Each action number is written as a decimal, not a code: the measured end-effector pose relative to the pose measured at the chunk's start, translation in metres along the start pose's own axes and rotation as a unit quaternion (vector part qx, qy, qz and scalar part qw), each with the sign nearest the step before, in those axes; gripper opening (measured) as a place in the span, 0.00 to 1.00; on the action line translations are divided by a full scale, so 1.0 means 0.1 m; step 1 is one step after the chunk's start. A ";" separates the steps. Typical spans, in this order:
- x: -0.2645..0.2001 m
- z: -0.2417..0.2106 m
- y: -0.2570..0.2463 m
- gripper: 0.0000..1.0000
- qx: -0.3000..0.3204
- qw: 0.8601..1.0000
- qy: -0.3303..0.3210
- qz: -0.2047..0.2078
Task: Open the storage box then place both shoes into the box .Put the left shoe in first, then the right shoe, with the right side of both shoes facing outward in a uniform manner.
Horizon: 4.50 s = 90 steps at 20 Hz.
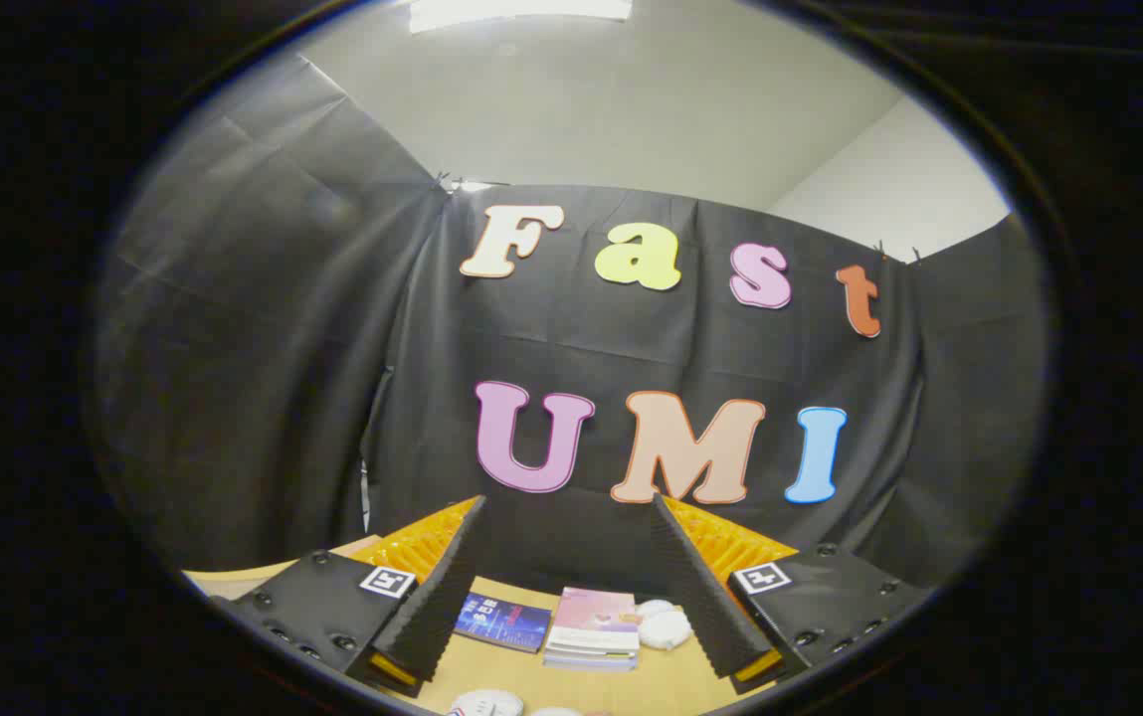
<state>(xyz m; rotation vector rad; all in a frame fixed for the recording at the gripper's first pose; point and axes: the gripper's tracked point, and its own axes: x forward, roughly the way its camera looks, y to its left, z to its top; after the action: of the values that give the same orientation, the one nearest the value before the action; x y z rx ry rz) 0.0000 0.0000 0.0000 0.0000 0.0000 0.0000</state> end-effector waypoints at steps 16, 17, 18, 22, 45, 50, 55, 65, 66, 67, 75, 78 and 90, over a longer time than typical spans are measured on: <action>-0.05 -0.28 0.08 1.00 0.072 0.996 0.052 0.009; -0.06 -0.31 0.12 1.00 0.071 0.996 0.053 0.012; -0.07 -0.36 0.16 1.00 0.069 0.996 0.058 0.017; -0.10 -0.63 0.35 1.00 0.075 0.993 0.087 0.037; -0.85 -3.39 2.00 0.99 0.551 0.710 0.407 0.163; -0.98 -3.54 2.27 0.99 0.605 0.654 0.422 0.170; -1.02 -3.49 2.41 0.99 0.665 0.599 0.410 0.177; -1.06 -3.03 2.11 0.96 0.701 0.579 0.366 0.196; -1.07 -3.02 2.11 0.96 0.696 0.583 0.369 0.200; -1.07 -3.07 2.13 0.95 0.682 0.596 0.377 0.194; -1.27 -3.27 2.03 0.23 0.624 0.635 0.417 0.182; -1.19 -3.28 2.19 0.04 0.625 0.627 0.425 0.191; -0.86 -2.18 2.55 0.04 0.605 0.643 0.381 0.276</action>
<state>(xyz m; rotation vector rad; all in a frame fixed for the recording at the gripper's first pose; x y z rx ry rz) -0.0863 0.2549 -0.2179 1.3774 0.8670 0.6280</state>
